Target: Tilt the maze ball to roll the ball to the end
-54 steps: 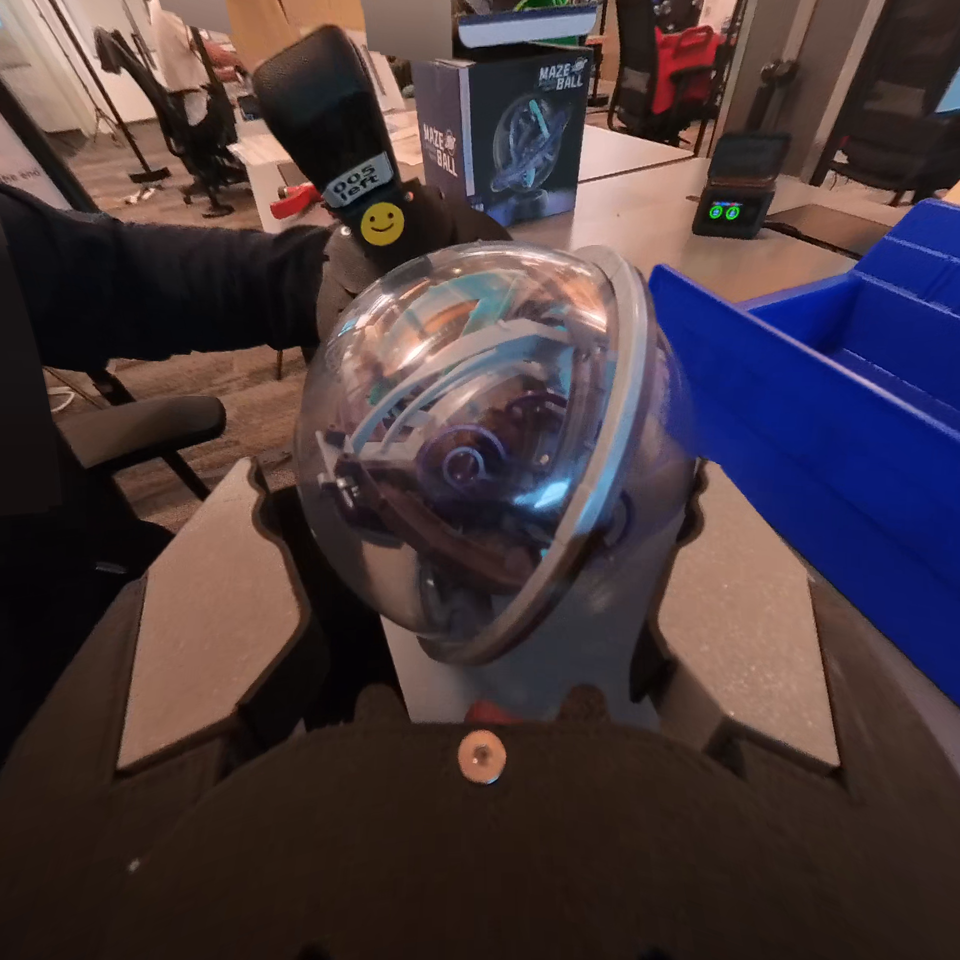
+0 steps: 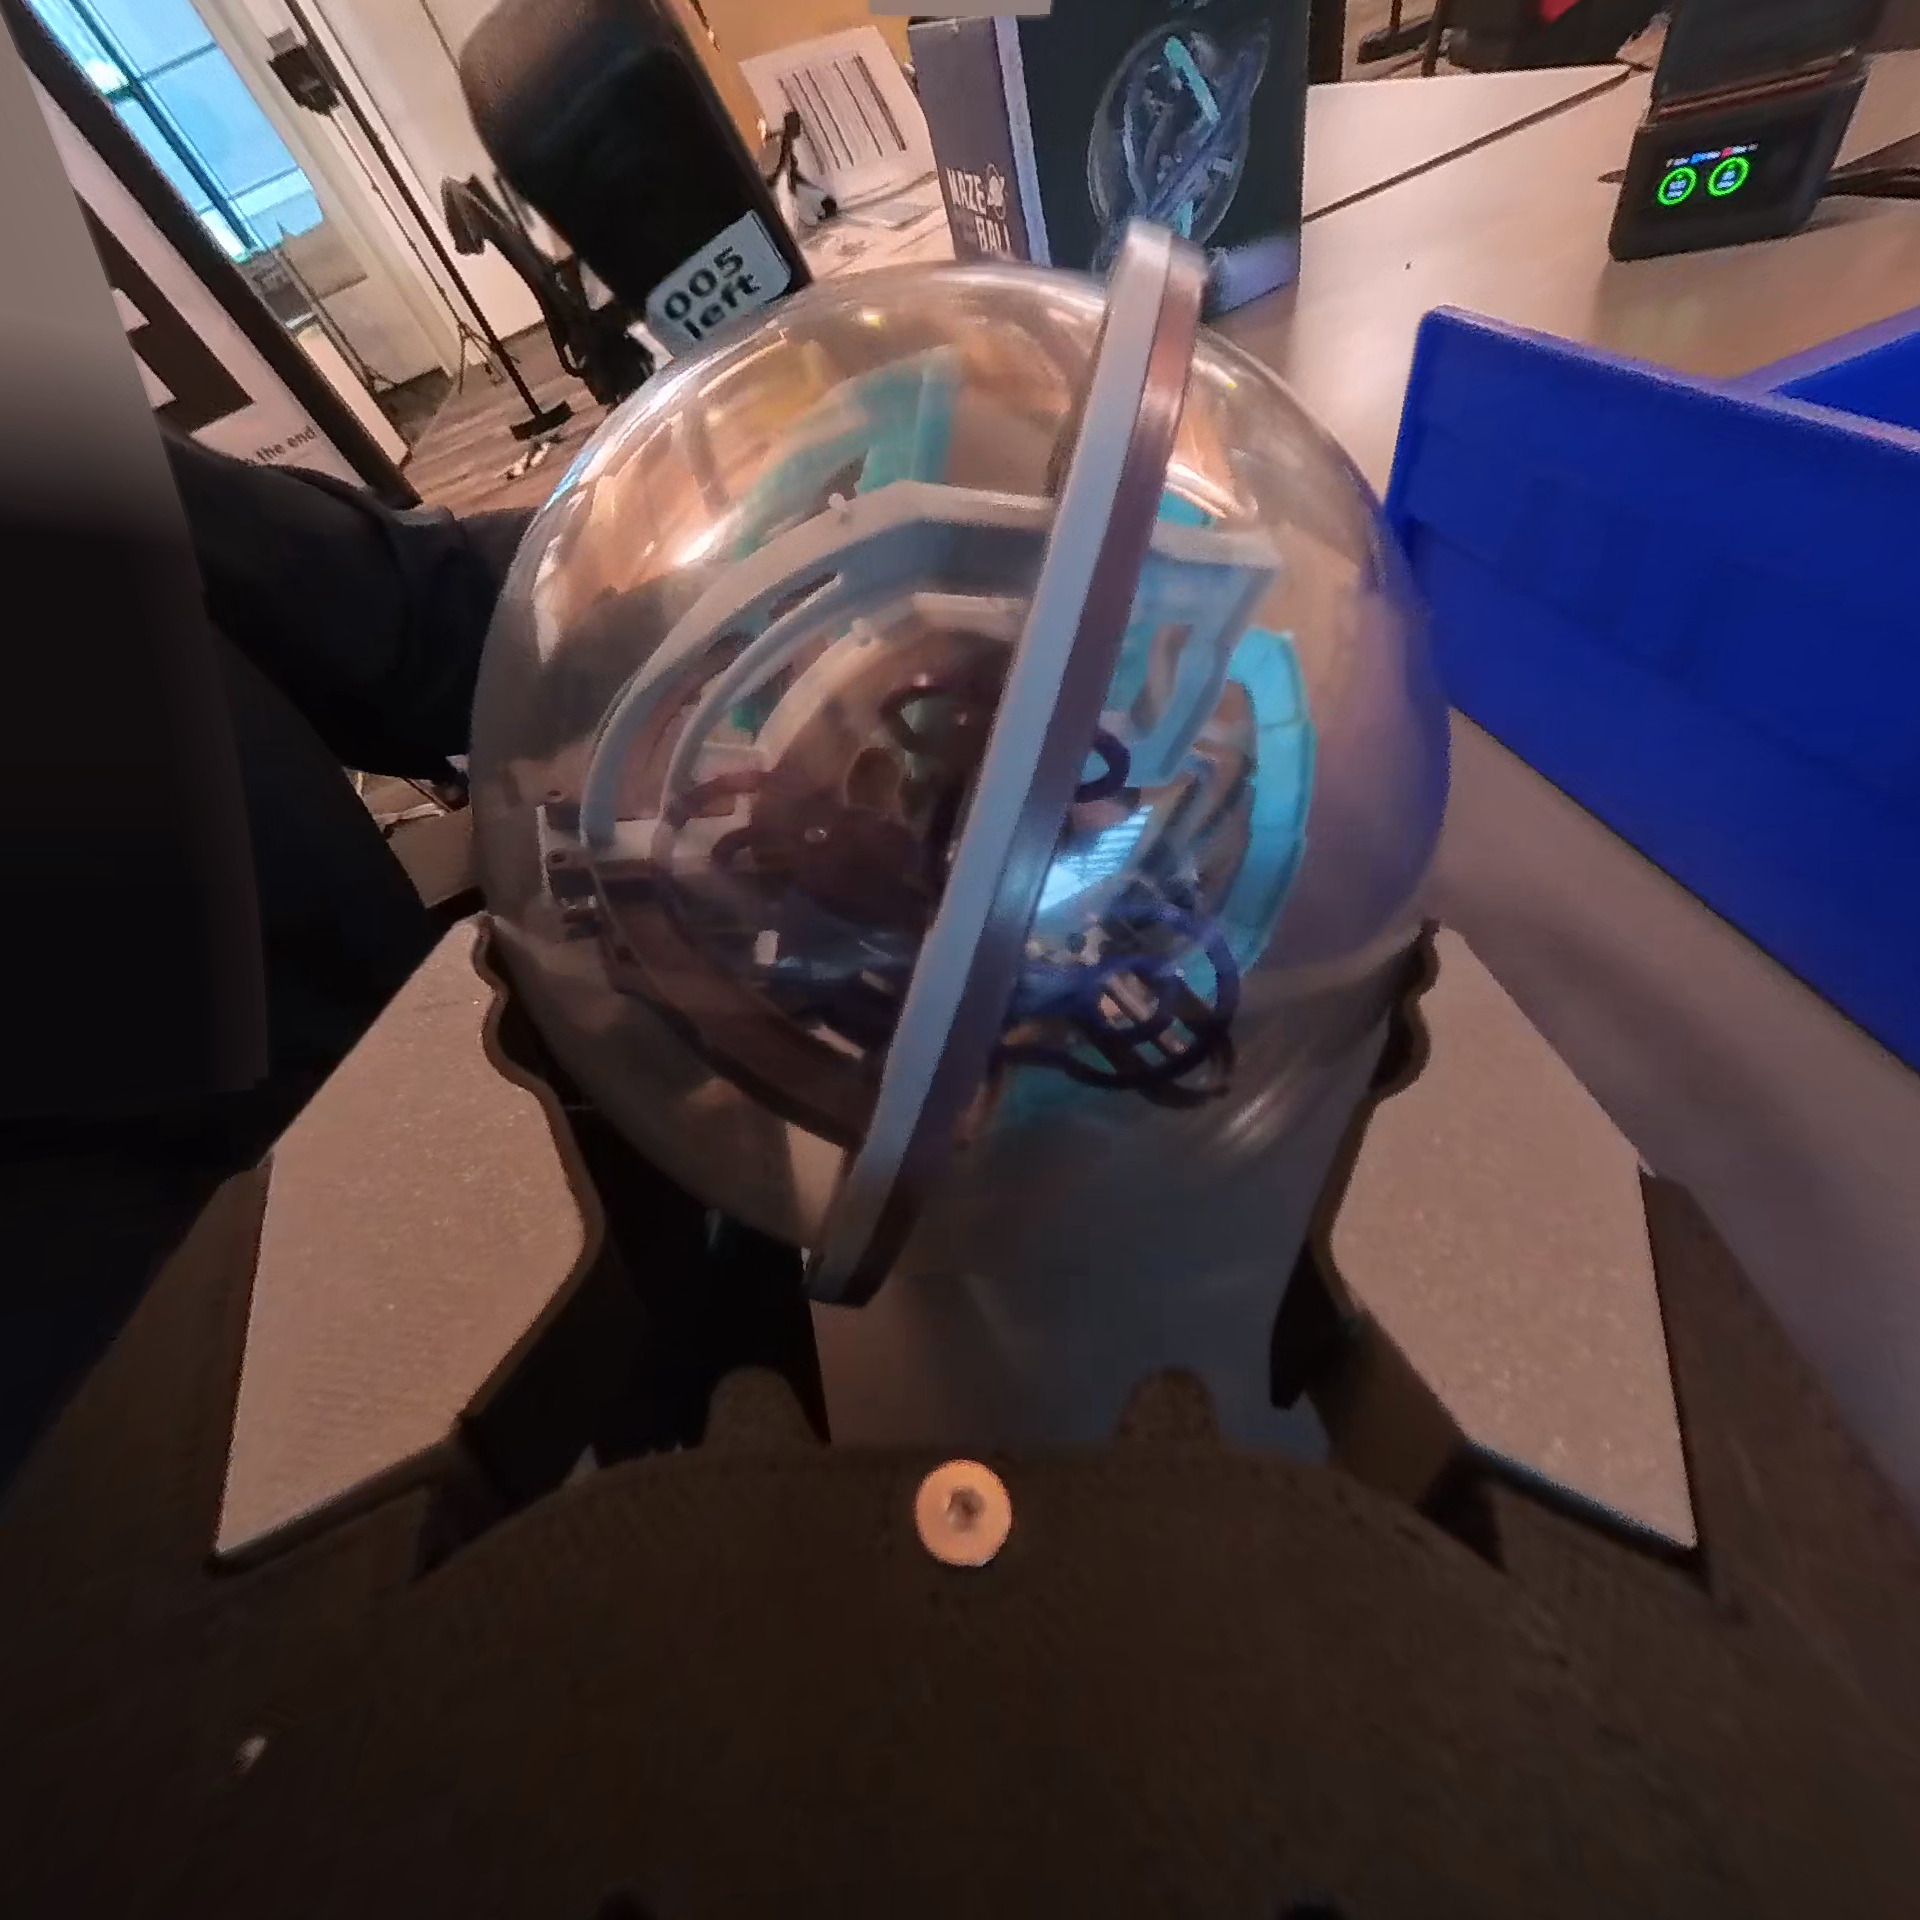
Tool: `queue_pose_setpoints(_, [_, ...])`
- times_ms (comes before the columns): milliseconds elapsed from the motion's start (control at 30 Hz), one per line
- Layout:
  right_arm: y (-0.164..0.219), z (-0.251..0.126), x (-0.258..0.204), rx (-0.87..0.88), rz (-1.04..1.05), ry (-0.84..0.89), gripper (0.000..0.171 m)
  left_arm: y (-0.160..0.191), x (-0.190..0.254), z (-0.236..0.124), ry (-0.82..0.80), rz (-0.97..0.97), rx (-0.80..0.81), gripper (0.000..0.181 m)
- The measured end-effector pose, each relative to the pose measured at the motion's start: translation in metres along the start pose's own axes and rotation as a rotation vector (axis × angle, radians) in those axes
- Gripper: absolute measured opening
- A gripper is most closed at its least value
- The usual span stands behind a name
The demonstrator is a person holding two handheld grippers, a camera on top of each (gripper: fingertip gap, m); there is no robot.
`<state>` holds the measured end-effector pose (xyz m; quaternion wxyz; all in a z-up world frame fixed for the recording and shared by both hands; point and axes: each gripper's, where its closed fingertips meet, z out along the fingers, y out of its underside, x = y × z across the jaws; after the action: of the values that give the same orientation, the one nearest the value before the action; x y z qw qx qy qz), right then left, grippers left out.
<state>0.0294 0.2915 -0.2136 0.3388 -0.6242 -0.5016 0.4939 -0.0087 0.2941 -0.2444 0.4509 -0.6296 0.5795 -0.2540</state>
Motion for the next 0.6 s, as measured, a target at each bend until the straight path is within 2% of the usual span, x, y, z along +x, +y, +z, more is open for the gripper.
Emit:
queue_pose_setpoints(133, [0.002,0.004,-0.001,-0.008,-0.029,0.026,0.157,-0.01,0.006,-0.003,0.015,-0.092,0.049,0.135])
queue_pose_setpoints(600, [-0.01,0.01,-0.002,0.051,-0.177,0.106,0.156,-0.004,-0.001,-0.004,-0.036,0.008,0.034,0.133])
